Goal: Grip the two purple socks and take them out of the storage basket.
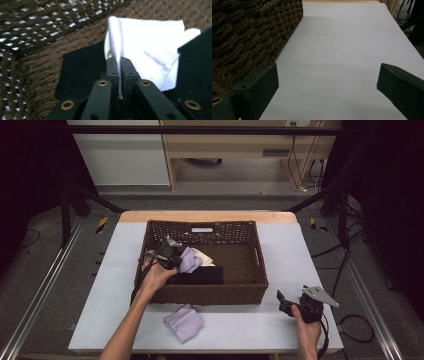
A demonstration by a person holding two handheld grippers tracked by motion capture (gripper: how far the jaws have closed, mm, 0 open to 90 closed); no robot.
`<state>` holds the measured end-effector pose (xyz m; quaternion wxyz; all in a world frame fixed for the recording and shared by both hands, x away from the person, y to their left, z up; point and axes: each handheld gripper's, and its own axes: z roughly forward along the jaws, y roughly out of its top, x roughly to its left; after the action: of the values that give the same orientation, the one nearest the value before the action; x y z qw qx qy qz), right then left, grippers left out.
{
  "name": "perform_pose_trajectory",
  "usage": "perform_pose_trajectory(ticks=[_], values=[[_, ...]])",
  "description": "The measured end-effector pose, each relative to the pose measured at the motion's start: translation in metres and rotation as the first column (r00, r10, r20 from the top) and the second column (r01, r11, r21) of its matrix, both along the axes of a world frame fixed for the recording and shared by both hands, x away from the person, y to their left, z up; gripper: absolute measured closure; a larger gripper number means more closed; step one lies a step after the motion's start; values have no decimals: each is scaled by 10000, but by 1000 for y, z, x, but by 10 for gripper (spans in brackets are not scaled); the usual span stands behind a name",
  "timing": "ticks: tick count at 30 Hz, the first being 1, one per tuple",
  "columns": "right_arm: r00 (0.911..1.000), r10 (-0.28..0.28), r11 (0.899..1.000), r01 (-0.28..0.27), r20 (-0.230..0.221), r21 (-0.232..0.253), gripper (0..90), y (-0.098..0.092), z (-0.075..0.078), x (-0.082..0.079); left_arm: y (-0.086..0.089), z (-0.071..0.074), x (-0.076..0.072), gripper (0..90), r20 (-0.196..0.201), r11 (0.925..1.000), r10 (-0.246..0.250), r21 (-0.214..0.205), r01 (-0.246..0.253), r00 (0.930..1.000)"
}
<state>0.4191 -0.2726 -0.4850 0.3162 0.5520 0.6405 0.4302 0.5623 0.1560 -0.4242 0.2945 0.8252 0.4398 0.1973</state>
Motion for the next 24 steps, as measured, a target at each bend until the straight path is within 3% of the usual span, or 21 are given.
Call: perform_pose_trajectory(ticks=[4,9,12,17,24], values=[[10000,2,10000,-2,27,-9,44,0,0,0,2,6,-3,867,363,9991,-24,-424,39,9993],[10000,-41,10000,41,20,-29,44,0,0,0,8,13,-8,868,1187,9926,-20,-1202,164,9929],[10000,-38,10000,38,18,1,44,0,0,0,12,17,-10,868,1502,9847,109,-1737,155,9886],[10000,-43,10000,43,29,6,45,-1,0,0,17,25,-12,868,1939,9645,270,-2628,254,9807],[10000,-63,10000,63,6,32,44,-1,0,0,22,43,-21,868,2781,9518,422,-3033,461,9596]])
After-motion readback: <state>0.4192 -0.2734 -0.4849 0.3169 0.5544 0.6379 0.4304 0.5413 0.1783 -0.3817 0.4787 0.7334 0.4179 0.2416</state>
